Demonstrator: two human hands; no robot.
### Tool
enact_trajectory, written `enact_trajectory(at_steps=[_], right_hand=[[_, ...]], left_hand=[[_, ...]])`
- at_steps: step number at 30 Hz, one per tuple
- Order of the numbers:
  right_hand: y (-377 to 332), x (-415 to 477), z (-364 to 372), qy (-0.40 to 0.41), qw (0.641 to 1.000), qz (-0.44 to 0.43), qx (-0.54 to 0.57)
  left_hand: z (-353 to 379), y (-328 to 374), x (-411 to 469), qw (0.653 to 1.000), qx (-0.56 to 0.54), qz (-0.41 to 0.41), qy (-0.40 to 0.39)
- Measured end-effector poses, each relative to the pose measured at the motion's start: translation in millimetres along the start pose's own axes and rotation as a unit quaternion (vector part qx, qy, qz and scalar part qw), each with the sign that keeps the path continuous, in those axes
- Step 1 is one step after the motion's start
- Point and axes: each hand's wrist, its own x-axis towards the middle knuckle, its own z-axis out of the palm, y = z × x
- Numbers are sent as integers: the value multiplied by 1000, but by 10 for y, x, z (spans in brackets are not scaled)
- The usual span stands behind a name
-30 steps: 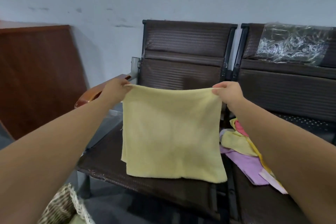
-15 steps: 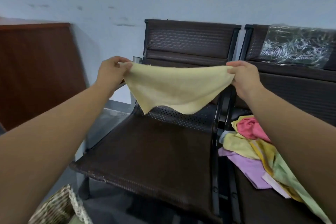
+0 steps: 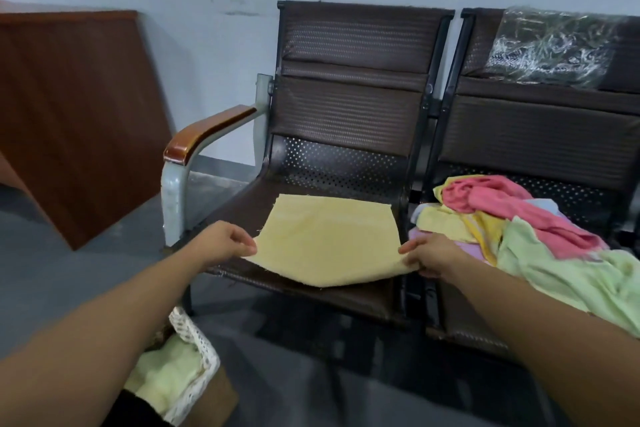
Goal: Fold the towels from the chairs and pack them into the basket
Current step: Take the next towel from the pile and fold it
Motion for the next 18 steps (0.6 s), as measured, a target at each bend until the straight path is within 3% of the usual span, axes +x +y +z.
enact_trajectory(at_steps=[5, 8, 11, 14, 16, 18], right_hand=[[158, -154, 9, -41, 987, -25, -153], [176, -198, -4, -42, 967, -69, -242], [235, -173, -2, 12, 954, -124, -271], [241, -118, -45, 75, 969, -141, -188], [195, -109, -74, 99, 986, -133, -30], [116, -115, -105, 88, 974, -114, 175]], left_hand=[[74, -83, -53, 983, 165, 47, -64], [105, -131, -4, 982, 179, 49, -39], [102, -90, 12, 986, 160, 45, 1], [20, -46, 7, 996, 53, 41, 66], [-35, -25, -11, 993, -25, 53, 106], [-67, 5, -36, 987, -105, 58, 111]])
